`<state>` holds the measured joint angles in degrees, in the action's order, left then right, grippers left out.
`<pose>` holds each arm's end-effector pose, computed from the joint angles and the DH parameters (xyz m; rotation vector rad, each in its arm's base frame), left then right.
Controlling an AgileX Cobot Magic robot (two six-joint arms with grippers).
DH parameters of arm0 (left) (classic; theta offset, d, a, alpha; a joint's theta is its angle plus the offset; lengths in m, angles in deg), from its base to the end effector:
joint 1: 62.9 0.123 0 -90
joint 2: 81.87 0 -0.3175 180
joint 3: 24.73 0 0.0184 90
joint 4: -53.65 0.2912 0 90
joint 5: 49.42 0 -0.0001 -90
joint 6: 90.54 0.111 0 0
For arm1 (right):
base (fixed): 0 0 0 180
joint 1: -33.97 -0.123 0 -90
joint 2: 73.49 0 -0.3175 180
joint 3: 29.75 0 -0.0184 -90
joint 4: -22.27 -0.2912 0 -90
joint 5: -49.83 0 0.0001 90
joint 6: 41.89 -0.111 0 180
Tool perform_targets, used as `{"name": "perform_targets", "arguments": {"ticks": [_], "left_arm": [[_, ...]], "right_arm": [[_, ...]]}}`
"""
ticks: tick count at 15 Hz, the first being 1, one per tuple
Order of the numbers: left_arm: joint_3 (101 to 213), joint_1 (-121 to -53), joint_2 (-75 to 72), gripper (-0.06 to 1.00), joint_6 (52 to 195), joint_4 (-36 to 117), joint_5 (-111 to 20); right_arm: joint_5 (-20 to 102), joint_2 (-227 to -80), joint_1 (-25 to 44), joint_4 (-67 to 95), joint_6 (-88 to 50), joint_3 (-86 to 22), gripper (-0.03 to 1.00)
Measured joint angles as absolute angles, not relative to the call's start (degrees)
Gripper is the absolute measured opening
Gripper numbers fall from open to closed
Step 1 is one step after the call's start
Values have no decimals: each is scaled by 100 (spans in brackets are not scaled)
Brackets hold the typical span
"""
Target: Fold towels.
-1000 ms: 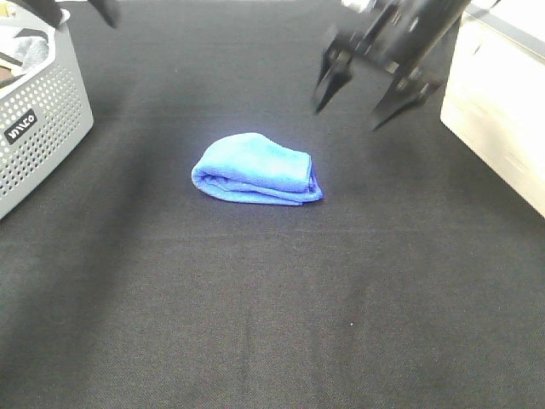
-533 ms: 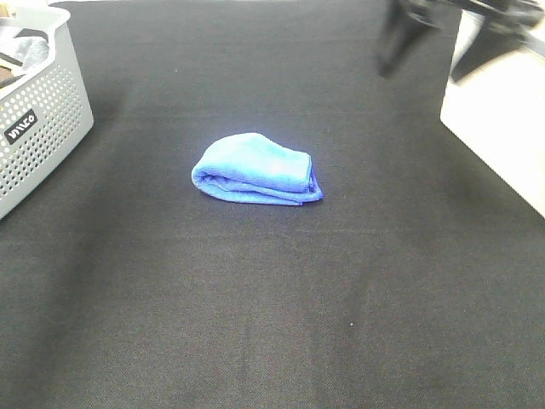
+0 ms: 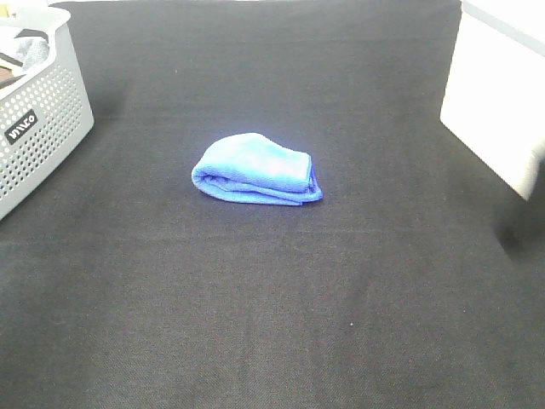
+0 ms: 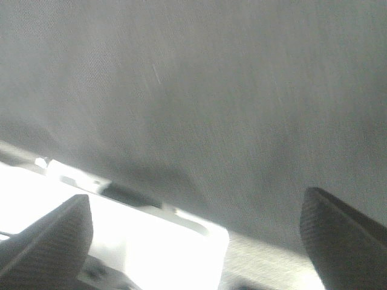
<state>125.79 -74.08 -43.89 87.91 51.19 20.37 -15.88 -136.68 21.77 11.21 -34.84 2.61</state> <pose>0.0844 -0.0212 0.3655 0.2026 2.3917 -0.1591 0.1759 0.0579 0.2932 -0.3997 2.7817 0.2869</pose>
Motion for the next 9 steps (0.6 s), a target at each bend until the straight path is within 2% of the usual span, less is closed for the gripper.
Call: {"name": "perform_targets", "arguments": {"ticks": [2,6,9], "left_arm": [[12246,-7408,-4933,65,8866,5119,2037],[11226,-7408,-6635,65,9078,5055,1951],[10797,-7408,-6996,65,9657,4643,1539]], "right_arm": [[-1588,-13089,2177,1230,-3484,616,87],[-1548,-10935,2177,1516,-3484,1584,87],[-1405,-9451,2177,1573,-3484,1756,87]]}}
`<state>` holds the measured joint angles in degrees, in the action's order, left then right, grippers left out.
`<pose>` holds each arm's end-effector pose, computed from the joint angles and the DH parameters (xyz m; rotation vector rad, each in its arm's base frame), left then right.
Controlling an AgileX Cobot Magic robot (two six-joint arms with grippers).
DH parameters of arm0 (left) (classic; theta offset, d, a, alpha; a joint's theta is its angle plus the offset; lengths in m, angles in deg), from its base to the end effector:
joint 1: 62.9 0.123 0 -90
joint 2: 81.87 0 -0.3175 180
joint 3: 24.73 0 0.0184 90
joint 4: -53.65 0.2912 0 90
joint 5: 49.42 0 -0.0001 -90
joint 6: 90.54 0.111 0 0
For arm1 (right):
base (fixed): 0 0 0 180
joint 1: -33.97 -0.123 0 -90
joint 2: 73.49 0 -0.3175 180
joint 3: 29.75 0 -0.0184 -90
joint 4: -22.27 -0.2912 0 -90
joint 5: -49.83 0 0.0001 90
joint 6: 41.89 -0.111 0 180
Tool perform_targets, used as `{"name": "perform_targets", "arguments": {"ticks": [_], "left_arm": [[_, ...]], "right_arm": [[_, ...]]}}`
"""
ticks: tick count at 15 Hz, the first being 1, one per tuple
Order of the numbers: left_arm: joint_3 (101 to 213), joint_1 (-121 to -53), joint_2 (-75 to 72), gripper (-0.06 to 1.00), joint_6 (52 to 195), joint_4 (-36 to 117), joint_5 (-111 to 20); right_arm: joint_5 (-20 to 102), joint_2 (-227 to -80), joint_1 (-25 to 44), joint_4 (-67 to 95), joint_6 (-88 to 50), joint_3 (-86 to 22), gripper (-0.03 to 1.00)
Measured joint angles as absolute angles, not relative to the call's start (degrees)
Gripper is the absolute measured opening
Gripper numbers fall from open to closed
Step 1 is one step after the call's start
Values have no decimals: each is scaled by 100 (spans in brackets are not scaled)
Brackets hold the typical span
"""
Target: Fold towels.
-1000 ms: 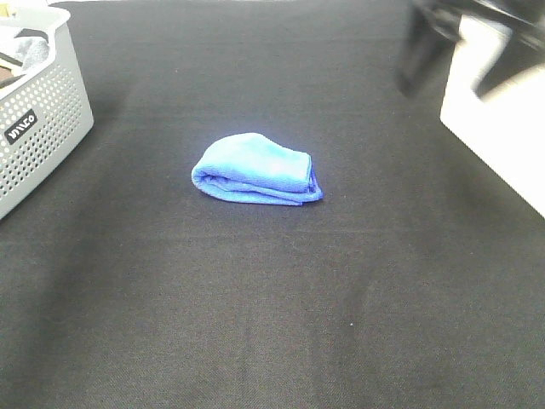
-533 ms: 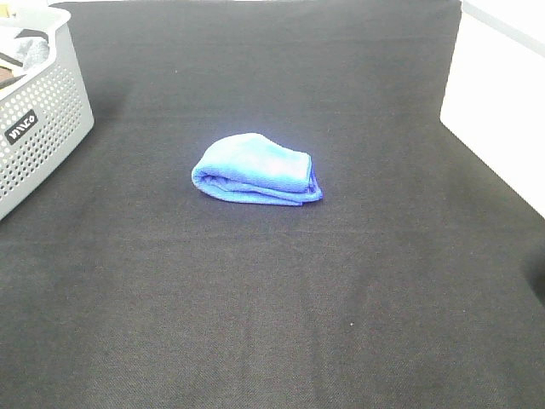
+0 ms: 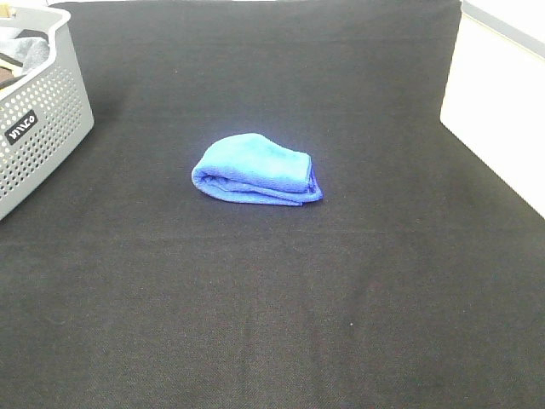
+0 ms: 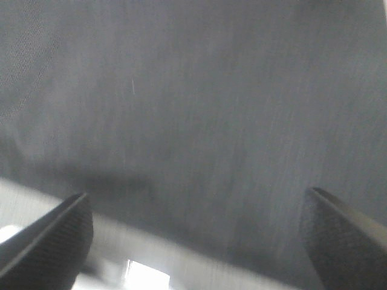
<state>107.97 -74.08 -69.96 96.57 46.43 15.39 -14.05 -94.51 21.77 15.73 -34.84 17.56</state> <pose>0.0188 -0.0166 0.2919 0.3513 2.1349 -0.1951 0.0458 0.0215 0.2875 -0.3803 2.2761 0.1899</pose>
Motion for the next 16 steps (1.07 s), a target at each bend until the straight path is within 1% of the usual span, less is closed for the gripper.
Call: {"name": "perform_targets", "arguments": {"ticks": [3,14,15,16], "left_arm": [[10596,-7408,-6996,65,9920,4546,1183],[10590,-7402,-6996,65,9972,4540,1115],[10590,-7356,-6996,65,9972,4540,1115],[10590,-7127,-6996,65,9972,4540,1115]], "right_arm": [[-1193,-8878,2177,1648,-3484,1899,87],[-1153,-8849,2177,1648,-3484,1899,87],[-1153,-8849,2177,1648,-3484,1899,87],[-1153,-8849,2177,1648,-3484,1899,87]]}}
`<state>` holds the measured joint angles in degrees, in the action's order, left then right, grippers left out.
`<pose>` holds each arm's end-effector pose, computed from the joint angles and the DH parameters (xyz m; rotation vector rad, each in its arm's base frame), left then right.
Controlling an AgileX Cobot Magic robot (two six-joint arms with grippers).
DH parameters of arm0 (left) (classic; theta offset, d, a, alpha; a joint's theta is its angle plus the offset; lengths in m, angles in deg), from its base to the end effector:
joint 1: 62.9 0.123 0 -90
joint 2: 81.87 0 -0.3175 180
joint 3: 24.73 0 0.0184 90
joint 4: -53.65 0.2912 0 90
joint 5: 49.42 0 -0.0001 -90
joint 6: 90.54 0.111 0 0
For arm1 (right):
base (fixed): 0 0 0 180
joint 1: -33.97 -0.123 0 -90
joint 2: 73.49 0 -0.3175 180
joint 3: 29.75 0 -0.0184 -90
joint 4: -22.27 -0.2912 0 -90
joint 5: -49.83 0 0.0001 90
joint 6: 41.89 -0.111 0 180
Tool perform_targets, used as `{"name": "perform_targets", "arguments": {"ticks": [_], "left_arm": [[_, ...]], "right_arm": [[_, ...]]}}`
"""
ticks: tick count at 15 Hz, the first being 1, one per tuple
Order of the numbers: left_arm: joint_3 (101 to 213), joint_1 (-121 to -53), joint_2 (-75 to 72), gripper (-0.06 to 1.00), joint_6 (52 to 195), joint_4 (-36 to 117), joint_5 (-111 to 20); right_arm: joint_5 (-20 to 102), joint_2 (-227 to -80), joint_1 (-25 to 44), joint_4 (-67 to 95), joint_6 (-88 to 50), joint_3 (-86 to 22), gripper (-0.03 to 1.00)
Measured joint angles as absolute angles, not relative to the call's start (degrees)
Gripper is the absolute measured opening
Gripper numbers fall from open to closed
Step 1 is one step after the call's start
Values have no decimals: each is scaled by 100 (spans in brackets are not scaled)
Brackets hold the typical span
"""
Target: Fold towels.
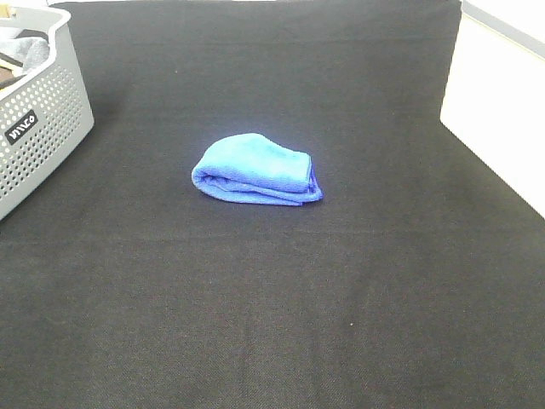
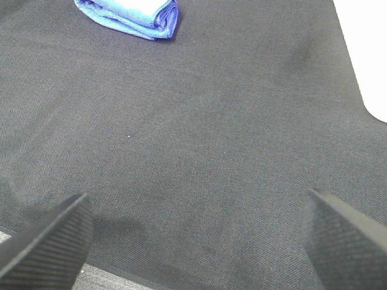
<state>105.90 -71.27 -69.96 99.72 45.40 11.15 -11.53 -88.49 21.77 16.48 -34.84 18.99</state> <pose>0.0273 -0.0180 0.2868 0.3423 2.0935 -0.1556 0.0340 0.0174 0.2871 -0.3626 2.1536 0.1753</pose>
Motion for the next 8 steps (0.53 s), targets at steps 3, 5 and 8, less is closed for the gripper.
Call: {"name": "perform_targets", "arguments": {"ticks": [3,5,8], "left_arm": [[10590,-6565,-6996,65,9972,4540,1115],[10590,-6101,-7122,65,9972,4540,1115],[10590,-5924,-7500,65,9972,4540,1109]], "right_arm": [[-1153,-8849,2291,1648,-3484,1899,87],[-1153,-8849,2796,1648,-3484,1899,87],[-1147,-8591,3306,1648,-3484,1899,87]]}}
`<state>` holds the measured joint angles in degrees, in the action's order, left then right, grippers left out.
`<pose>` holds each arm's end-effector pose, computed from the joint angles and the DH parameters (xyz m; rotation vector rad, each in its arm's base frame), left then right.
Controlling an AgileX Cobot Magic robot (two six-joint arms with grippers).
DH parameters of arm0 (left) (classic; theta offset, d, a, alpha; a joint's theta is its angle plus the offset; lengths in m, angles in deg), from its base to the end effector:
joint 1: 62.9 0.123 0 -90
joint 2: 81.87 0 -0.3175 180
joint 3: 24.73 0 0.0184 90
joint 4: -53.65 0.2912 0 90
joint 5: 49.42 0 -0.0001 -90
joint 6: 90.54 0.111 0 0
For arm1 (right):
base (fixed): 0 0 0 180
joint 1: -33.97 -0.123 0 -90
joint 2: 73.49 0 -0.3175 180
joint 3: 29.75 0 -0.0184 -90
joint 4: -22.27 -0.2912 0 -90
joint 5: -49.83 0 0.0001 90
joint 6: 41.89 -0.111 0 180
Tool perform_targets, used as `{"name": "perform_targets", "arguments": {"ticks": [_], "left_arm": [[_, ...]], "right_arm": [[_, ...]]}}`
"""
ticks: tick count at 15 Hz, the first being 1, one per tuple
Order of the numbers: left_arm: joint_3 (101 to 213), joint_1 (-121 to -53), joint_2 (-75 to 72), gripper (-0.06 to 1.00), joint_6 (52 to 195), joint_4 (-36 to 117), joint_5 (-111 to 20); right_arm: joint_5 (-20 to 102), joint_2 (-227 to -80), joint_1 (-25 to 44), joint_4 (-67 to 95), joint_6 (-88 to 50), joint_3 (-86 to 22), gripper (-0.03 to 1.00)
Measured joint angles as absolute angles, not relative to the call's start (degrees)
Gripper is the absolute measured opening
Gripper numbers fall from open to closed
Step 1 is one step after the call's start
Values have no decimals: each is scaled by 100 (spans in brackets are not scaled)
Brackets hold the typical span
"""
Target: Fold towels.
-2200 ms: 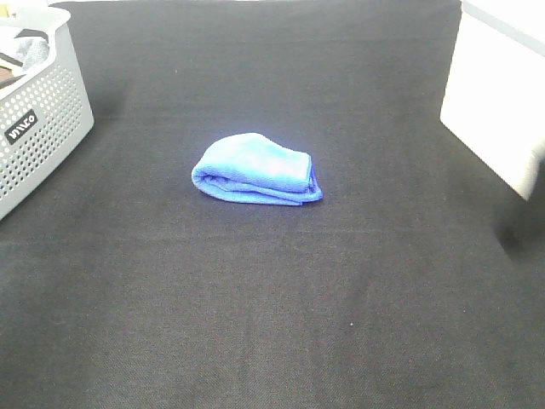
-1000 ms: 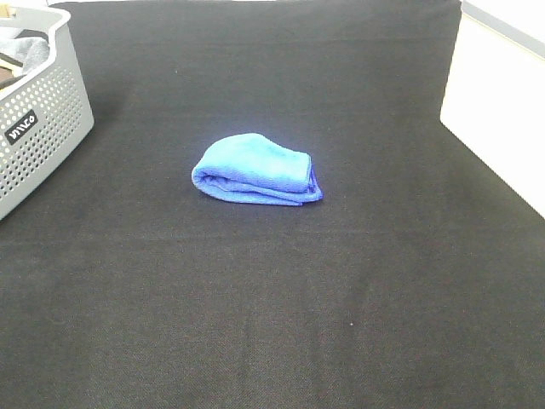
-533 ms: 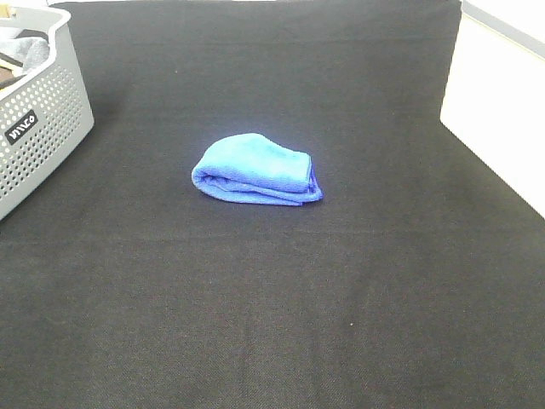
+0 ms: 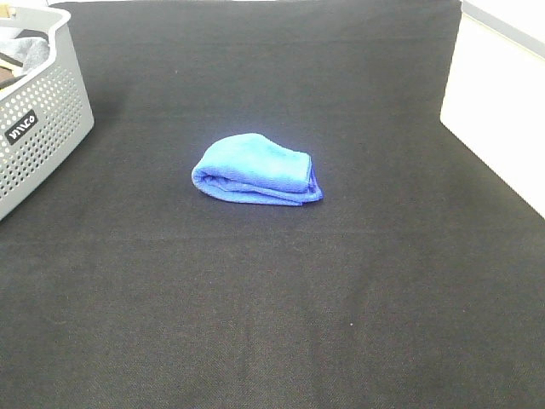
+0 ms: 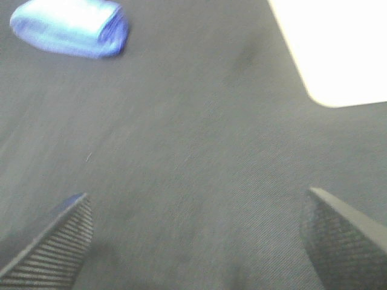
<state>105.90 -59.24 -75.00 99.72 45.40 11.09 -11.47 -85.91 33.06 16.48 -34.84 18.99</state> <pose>0.0160 -0.0129 0.2889 0.1232 2.0256 -0.0191 0.0293 0.0103 0.2886 -0.1482 2.1281 0.0602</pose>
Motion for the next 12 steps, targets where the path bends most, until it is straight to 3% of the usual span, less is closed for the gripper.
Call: {"name": "perform_targets", "arguments": {"ticks": [12], "left_arm": [[10590,-5924,-7517,65,9972,4540,1109]], "right_arm": [[-1147,-8030,3334,1648,-3484,1899,87]]}}
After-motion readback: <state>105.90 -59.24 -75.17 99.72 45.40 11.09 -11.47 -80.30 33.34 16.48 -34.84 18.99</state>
